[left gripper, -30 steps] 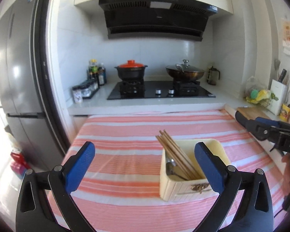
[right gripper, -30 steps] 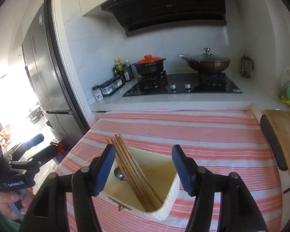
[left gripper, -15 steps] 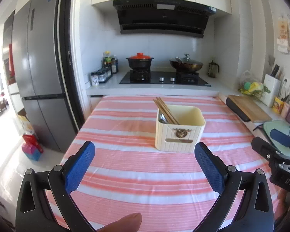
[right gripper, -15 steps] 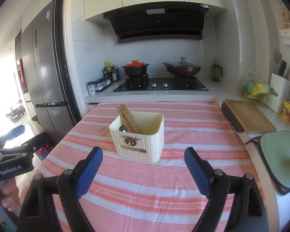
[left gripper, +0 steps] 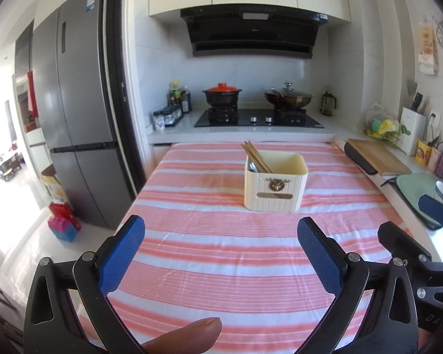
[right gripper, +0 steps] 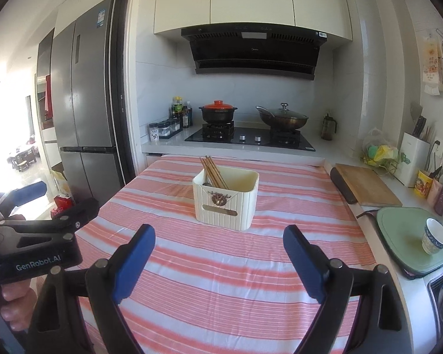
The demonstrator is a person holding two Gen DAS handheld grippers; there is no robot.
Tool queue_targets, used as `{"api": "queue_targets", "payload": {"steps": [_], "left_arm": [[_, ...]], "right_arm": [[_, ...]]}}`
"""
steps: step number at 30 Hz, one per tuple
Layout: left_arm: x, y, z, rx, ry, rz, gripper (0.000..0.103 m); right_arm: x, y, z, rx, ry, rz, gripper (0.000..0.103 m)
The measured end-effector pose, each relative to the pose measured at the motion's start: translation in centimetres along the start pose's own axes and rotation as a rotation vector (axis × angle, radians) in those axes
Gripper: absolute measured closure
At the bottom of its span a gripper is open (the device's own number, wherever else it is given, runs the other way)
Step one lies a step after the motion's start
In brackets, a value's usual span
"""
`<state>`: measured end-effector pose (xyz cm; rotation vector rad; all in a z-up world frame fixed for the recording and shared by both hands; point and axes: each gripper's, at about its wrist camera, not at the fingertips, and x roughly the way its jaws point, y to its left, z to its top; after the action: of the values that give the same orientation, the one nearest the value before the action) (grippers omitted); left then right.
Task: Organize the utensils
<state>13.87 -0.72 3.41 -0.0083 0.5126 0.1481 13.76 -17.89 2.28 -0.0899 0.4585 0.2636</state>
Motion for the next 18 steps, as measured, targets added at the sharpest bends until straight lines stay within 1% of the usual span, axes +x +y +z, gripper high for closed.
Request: {"api": "queue_targets", "payload": {"steps": [2,6,10,14,18], "left_arm": [[-0.3,0.1,0.0,-0.005,0.006,-0.006,0.0],[-0.5,0.3,-0.2,-0.007,0.023,-0.015,0.0],[-0.4,0.1,-0.5,0.009,0.032,-0.004,0.0],[0.0,-0.3,-0.8,0.017,0.048,-0.009,0.0],[0.0,-0.7,-0.9,0.033,0.035,0.005,0.0]], "right_arm": [[-0.6,0.3,0.0,-0.006,-0.005,0.005,0.013],[-0.9,0.6,0.1,-0.013,0.01,-0.033,0.013],[-1.1,0.5,-0.1,0.011,0.015,-0.032,0.013],[-0.8,0.6,-0.3,-0.001,0.026,-0.035,0.013],[-0.8,0.5,-0.4,-0.001,0.028,-0.042,0.013]]}}
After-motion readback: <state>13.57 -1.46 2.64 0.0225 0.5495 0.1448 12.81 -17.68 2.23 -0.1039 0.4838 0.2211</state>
